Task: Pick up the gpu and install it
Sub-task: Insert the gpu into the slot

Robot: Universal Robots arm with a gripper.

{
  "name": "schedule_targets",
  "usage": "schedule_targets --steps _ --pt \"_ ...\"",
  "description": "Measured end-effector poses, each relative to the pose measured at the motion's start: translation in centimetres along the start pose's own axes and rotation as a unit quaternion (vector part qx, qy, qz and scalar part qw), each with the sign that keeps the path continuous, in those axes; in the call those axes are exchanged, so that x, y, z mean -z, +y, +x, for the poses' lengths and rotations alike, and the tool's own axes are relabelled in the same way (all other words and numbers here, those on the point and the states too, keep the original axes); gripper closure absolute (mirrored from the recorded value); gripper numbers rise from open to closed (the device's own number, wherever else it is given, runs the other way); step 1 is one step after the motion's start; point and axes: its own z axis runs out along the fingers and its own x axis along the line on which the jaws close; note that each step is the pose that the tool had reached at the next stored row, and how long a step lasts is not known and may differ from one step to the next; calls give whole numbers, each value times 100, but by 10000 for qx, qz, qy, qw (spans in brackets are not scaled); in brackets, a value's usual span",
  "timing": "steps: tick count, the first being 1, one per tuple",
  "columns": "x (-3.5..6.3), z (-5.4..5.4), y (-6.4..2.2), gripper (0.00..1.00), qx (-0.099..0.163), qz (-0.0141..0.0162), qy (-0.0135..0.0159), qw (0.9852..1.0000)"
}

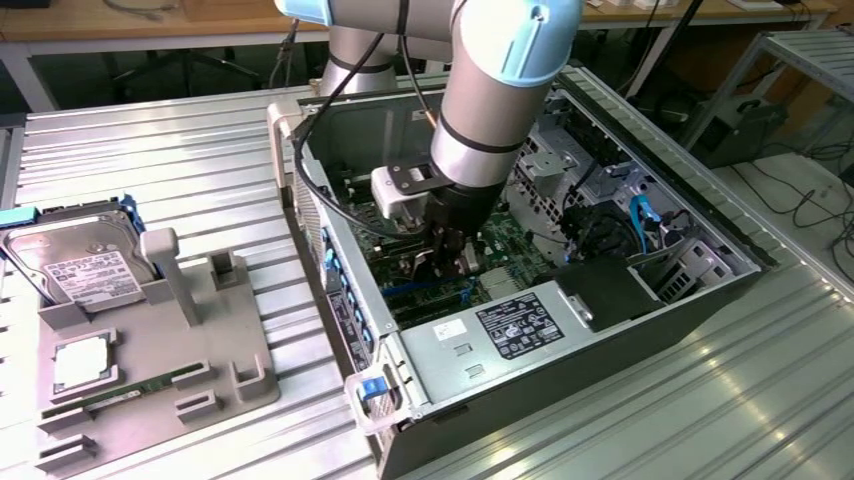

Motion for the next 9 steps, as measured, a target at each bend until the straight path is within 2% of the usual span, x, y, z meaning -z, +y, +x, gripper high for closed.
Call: schedule_targets --steps 9 --pt "-1 1 16 72 0 0 -2 10000"
